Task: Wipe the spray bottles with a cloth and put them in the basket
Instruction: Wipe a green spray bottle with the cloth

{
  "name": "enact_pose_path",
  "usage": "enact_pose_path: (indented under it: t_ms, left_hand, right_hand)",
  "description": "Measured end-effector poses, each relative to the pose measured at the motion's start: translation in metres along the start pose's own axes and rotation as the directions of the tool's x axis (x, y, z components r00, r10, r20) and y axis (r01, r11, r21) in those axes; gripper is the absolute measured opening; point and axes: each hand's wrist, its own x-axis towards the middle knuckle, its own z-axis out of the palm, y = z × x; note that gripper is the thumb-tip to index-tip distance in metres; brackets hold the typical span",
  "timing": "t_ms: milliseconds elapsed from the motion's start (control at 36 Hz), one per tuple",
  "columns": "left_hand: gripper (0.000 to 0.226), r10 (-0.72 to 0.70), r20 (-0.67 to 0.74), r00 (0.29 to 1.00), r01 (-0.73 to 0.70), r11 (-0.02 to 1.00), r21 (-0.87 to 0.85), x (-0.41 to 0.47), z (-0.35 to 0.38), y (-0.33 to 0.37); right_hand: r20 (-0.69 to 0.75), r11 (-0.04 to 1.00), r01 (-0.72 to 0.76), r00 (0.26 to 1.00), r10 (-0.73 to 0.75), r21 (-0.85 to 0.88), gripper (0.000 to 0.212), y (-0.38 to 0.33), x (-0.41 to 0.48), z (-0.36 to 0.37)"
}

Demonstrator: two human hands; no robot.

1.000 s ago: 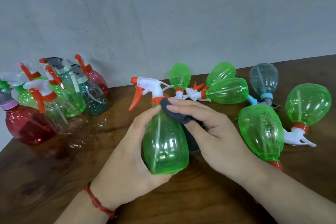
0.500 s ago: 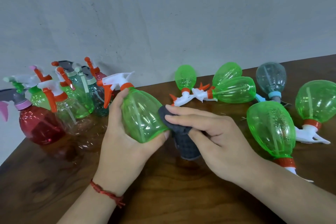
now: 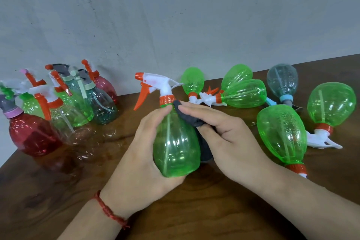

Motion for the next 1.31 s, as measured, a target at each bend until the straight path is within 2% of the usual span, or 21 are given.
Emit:
enact_pose_path:
  t_ms: [83,222,333,389,472,583,722,944,1028,1111,1222,1306]
  left_hand:
    - [0.117,-0.083,-0.045,0.995,0.082,0.996,-0.035,-0.002,0.002,0.000]
    - [0.118,-0.250,-0.229,0.941,0.241,0.968,-0.069,0.000,-0.006,-0.005]
    - [0.116,-0.331,-0.249,0.910,0.301,0.942,-0.151,0.003,-0.006,-0.003]
    - [0.117,-0.301,-0.203,0.932,0.275,0.950,-0.146,0.002,-0.006,-0.003]
    - [0.118,-0.157,-0.109,0.982,0.152,0.987,-0.047,0.000,-0.002,0.002]
    - [0.114,-0.005,-0.012,1.000,0.005,0.998,0.060,0.001,0.005,0.005]
    - [0.112,0.030,0.049,0.998,-0.036,0.991,0.128,0.003,0.000,0.000]
    - [0.103,0.022,0.012,1.000,-0.025,0.953,0.303,0.002,0.003,0.003]
    - [0.104,-0.019,-0.025,1.000,0.025,0.954,0.298,0.001,0.004,0.004]
    - [0.112,-0.124,-0.125,0.984,0.150,0.964,0.222,0.000,0.001,0.005]
    - [0.121,-0.323,-0.269,0.907,0.349,0.936,0.053,0.003,-0.010,0.001]
    - [0.121,-0.395,-0.305,0.867,0.410,0.912,-0.017,0.004,-0.013,-0.006]
  right_hand:
    - [0.021,0.999,0.021,1.000,-0.020,-0.036,0.056,0.002,-0.001,0.000]
    - [0.096,0.990,0.083,0.993,-0.072,-0.118,0.063,0.002,-0.004,0.002]
    - [0.129,0.967,0.180,0.979,-0.158,-0.181,0.062,0.000,-0.006,0.003]
    - [0.111,0.965,0.180,0.981,-0.161,-0.190,0.062,-0.001,-0.006,0.003]
    - [0.027,0.975,0.140,0.990,-0.138,-0.172,0.060,-0.001,-0.003,0.003]
    - [-0.033,0.991,0.049,0.998,-0.053,-0.122,0.056,-0.001,0.002,0.000]
    - [-0.013,0.984,0.062,0.998,-0.065,-0.165,0.055,-0.003,0.000,0.002]
    - [0.047,0.940,0.150,0.989,-0.142,-0.308,0.055,-0.001,-0.002,0.005]
    - [0.071,0.920,0.183,0.983,-0.169,-0.347,0.054,-0.003,-0.003,0.006]
    - [0.131,0.898,0.228,0.973,-0.192,-0.375,0.055,-0.006,-0.004,0.005]
    - [0.217,0.889,0.271,0.955,-0.201,-0.370,0.058,-0.009,-0.007,0.007]
    - [0.252,0.883,0.284,0.947,-0.198,-0.373,0.061,-0.007,-0.008,0.009]
